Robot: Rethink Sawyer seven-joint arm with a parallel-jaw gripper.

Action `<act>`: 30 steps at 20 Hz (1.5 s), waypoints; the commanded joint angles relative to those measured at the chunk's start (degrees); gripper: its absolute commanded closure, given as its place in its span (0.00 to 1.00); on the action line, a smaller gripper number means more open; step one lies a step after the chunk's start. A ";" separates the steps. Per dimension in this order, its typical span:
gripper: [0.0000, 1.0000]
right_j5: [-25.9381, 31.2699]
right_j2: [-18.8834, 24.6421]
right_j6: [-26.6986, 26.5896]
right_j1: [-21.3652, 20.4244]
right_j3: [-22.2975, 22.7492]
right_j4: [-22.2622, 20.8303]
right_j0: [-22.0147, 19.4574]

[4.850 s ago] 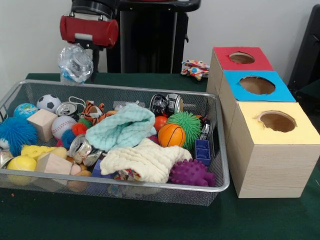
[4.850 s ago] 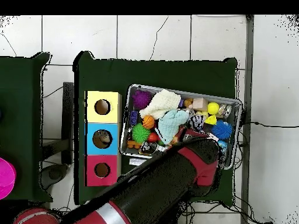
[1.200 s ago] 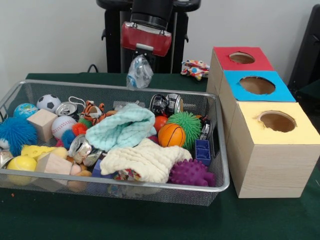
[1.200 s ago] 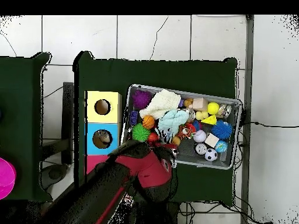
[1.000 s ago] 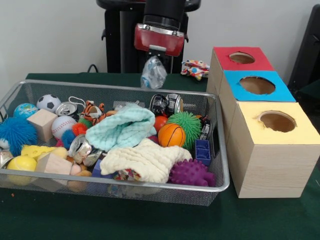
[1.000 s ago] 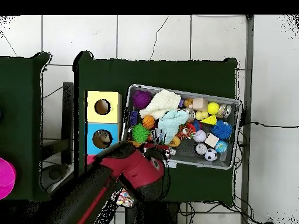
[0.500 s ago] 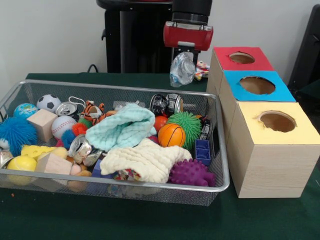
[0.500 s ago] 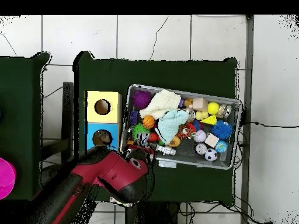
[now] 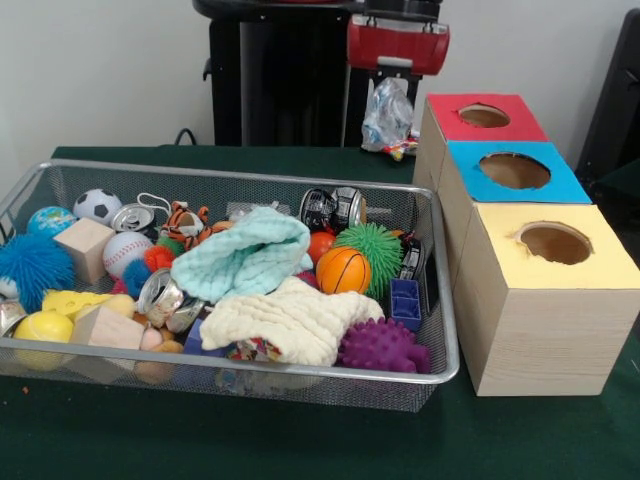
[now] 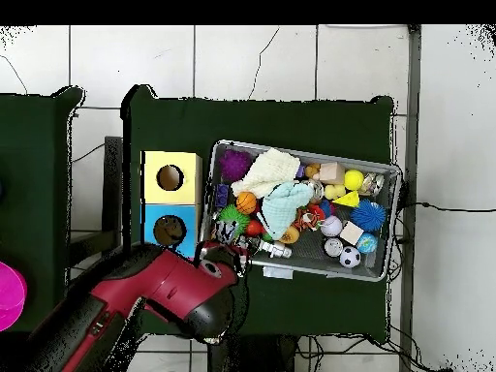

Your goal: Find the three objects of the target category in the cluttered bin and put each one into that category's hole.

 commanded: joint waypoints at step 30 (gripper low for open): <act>1.00 -10.39 -8.17 23.46 10.92 -8.06 25.79 4.05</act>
